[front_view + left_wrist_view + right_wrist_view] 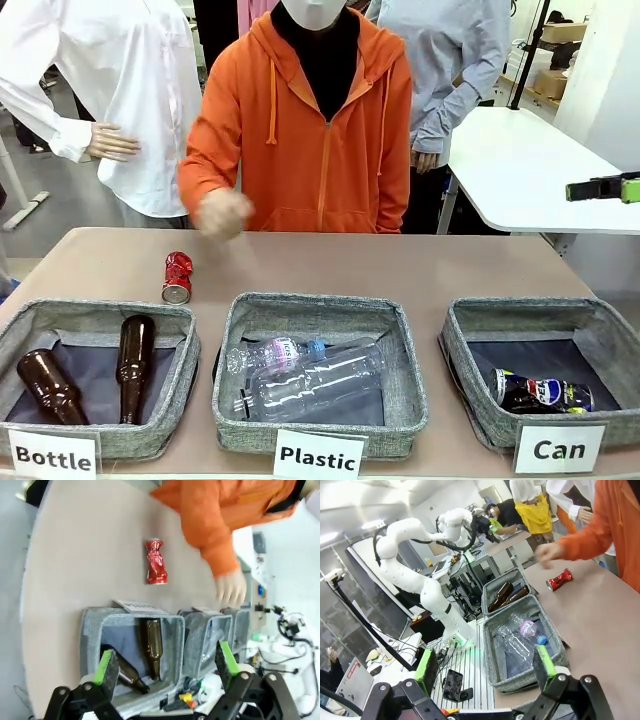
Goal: Sort the can waste into the basket.
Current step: Pick up the can waste from the table and place it in the right Fabric basket.
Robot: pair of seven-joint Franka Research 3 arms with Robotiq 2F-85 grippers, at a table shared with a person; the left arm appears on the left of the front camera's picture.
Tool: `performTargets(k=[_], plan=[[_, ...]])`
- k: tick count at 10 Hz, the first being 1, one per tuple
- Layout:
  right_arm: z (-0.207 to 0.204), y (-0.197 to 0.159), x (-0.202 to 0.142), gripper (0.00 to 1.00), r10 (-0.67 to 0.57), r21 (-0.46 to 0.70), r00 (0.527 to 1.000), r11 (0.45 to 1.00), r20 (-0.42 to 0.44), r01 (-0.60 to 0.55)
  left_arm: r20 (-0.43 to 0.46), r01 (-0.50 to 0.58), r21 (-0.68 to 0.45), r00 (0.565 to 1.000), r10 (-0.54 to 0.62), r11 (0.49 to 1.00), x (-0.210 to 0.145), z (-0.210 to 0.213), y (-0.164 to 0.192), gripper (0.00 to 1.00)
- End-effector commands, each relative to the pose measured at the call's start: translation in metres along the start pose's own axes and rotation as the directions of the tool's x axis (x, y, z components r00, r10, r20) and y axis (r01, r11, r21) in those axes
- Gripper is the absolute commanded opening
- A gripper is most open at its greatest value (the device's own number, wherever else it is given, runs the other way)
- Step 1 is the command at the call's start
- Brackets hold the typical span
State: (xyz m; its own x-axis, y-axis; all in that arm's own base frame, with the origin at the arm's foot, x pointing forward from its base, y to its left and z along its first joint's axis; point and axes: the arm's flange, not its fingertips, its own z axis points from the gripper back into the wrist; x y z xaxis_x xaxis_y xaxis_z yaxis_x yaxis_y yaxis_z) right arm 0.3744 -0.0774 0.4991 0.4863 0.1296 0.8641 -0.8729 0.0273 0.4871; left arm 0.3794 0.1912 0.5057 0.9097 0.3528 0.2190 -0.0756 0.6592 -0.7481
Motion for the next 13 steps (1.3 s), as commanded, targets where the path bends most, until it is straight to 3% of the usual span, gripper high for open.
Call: performTargets(k=[1, 3, 7, 8, 9, 10, 12, 13], plan=[[0.001, 0.001, 0.001, 1.00, 0.021, 0.003, 1.000, 1.000, -0.007, -0.021, -0.086, 0.053, 0.121, 0.995, -0.043, 0.991, 0.000, -0.037, -0.039, 1.00], [0.001, 0.001, 0.001, 1.00, 0.021, 0.003, 1.000, 1.000, -0.007, -0.021, -0.164, 0.135, 0.217, 0.981, -0.100, 0.967, 0.001, -0.093, -0.079, 1.00], [0.001, 0.001, 0.001, 1.00, 0.021, 0.003, 1.000, 1.000, -0.007, -0.021, -0.196, 0.219, 0.454, 0.970, -0.143, 0.863, 0.011, -0.246, -0.131, 1.00], [0.001, 0.001, 0.001, 1.00, 0.021, 0.003, 1.000, 1.000, -0.007, -0.021, -0.114, 0.195, 0.529, 0.981, -0.159, 0.826, 0.012, -0.275, -0.131, 1.00], [0.001, 0.001, 0.001, 1.00, 0.021, 0.003, 1.000, 1.000, -0.007, -0.021, -0.124, 0.236, 0.571, 0.972, -0.202, 0.786, 0.012, -0.301, -0.128, 1.00], [0.001, 0.001, 0.001, 1.00, 0.021, 0.003, 1.000, 1.000, -0.007, -0.021, -0.226, 0.318, 0.559, 0.947, -0.228, 0.766, 0.009, -0.325, -0.125, 1.00], [0.001, 0.001, 0.001, 1.00, 0.021, 0.003, 1.000, 1.000, -0.007, -0.021, -0.269, 0.367, 0.613, 0.930, -0.252, 0.700, 0.006, -0.370, -0.108, 1.00], [0.001, 0.001, 0.001, 1.00, 0.021, 0.003, 1.000, 1.000, -0.007, -0.021, -0.274, 0.381, 0.611, 0.924, -0.266, 0.694, 0.007, -0.383, -0.102, 1.00]])
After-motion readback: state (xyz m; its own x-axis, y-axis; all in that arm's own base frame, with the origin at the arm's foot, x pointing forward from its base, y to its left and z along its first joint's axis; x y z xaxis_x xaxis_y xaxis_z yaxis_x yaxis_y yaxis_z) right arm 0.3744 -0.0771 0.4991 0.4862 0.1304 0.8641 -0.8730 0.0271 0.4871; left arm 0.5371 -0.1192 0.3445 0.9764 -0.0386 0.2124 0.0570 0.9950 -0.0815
